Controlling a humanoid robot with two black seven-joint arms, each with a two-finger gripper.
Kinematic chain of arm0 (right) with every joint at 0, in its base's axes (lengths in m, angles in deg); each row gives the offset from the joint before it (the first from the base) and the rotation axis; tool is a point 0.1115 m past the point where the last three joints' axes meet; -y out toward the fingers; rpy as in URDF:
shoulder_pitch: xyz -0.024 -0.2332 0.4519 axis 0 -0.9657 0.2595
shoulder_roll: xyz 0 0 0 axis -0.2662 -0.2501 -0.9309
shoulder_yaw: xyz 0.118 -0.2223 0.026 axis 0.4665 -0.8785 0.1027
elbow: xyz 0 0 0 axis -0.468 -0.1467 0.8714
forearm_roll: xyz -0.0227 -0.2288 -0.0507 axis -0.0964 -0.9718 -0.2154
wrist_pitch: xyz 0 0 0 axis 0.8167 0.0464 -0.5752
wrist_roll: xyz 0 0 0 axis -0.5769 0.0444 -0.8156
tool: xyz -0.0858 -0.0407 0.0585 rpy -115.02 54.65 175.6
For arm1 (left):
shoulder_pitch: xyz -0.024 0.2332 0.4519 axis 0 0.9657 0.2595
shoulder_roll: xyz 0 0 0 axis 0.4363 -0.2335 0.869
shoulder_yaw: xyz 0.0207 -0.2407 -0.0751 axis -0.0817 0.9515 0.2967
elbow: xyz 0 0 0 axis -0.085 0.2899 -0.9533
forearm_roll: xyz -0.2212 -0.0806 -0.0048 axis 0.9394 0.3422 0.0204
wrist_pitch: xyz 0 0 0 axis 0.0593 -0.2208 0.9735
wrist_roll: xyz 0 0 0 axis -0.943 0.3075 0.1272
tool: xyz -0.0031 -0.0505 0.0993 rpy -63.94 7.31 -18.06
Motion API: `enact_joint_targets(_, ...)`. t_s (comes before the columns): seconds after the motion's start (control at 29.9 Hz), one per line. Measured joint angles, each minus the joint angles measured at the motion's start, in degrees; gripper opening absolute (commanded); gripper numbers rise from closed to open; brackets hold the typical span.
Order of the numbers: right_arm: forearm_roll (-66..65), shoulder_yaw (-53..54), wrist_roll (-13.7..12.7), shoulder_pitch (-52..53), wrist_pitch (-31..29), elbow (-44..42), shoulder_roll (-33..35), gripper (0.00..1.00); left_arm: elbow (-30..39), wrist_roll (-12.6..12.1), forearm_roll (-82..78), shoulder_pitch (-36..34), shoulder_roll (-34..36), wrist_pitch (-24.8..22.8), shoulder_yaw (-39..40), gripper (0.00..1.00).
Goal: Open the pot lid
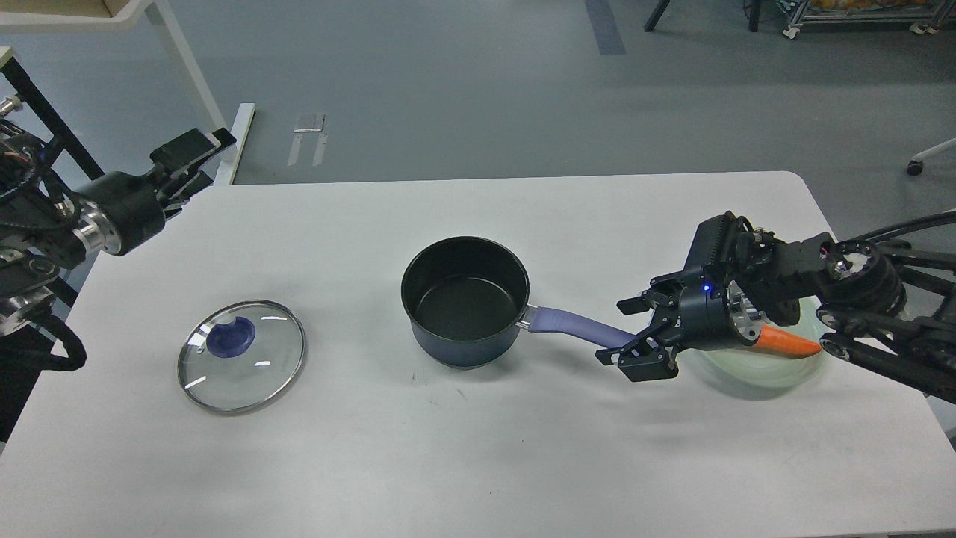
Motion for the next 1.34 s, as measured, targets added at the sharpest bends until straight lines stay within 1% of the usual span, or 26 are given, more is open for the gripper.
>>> enact_joint_targets(0.03, 1.5, 0.5, 0.0, 0.2, 0.0, 0.2, 0.5, 0.98, -0.1, 0.0, 2.5, 0.0, 0.1, -2.1, 1.0, 0.99)
enact_joint_targets(0.1, 6.8, 2.0, 0.0, 0.8, 0.0, 1.0, 1.8, 0.98, -0.2, 0.0, 7.1, 0.4, 0.0, -4.7, 2.3, 0.99)
enact_joint_targets(0.17, 13.8, 3.4, 0.0, 1.7, 0.0, 1.5, 3.1, 0.98, -0.2, 0.0, 11.2, 0.8, -0.2, -5.9, 2.8, 0.99)
enact_joint_targets(0.27, 27.9, 6.0, 0.0, 2.6, 0.4, 1.5, 4.1, 0.99, -0.2, 0.0, 16.0, 1.5, -0.9, -6.2, 3.2, 0.99)
enact_joint_targets(0.37, 45.4, 9.4, 0.0, 2.4, 1.8, -0.2, 4.3, 0.99, -0.4, 0.0, 18.5, 2.0, -2.3, -5.8, 3.4, 0.99)
enact_joint_targets(0.43, 57.6, 11.1, 0.0, 1.7, 3.6, -2.1, 3.9, 0.99, -0.9, 0.0, 19.0, 2.2, -3.6, -5.9, 4.2, 0.99)
enact_joint_targets(0.54, 72.0, 12.1, 0.0, 0.5, 7.4, -4.9, 2.8, 0.99, -1.4, 0.0, 19.4, 3.3, -5.5, -6.4, 6.2, 0.99)
enact_joint_targets(0.67, 85.3, 12.7, 0.0, -1.7, 12.1, -8.6, -0.3, 0.99, -1.9, 0.0, 20.0, 6.6, -8.2, -6.6, 9.8, 0.99)
enact_joint_targets(0.8, 96.9, 14.6, 0.0, -6.4, 13.8, -11.3, -3.9, 0.99, -4.2, 0.0, 20.0, 11.0, -12.0, -6.7, 15.3, 0.99)
enact_joint_targets(0.97, 105.3, 21.6, 0.0, -15.4, 13.9, -12.2, -8.1, 0.99, -8.0, 0.0, 20.1, 16.2, -17.6, -7.2, 24.0, 0.99)
enact_joint_targets(1.17, 106.5, 30.8, 0.0, -23.7, 13.5, -13.4, -14.0, 0.99, -9.6, 0.0, 20.1, 21.3, -22.0, -10.5, 31.8, 0.99)
enact_joint_targets(1.24, 106.5, 31.6, 0.0, -24.5, 13.3, -13.6, -15.1, 0.99, -9.7, -0.7, 20.2, 22.7, -22.6, -11.7, 34.6, 0.99)
enact_joint_targets(1.34, 106.5, 32.0, 0.0, -25.2, 12.6, -13.8, -16.3, 0.99, -9.7, -2.7, 21.3, 23.9, -22.8, -13.7, 38.3, 0.99)
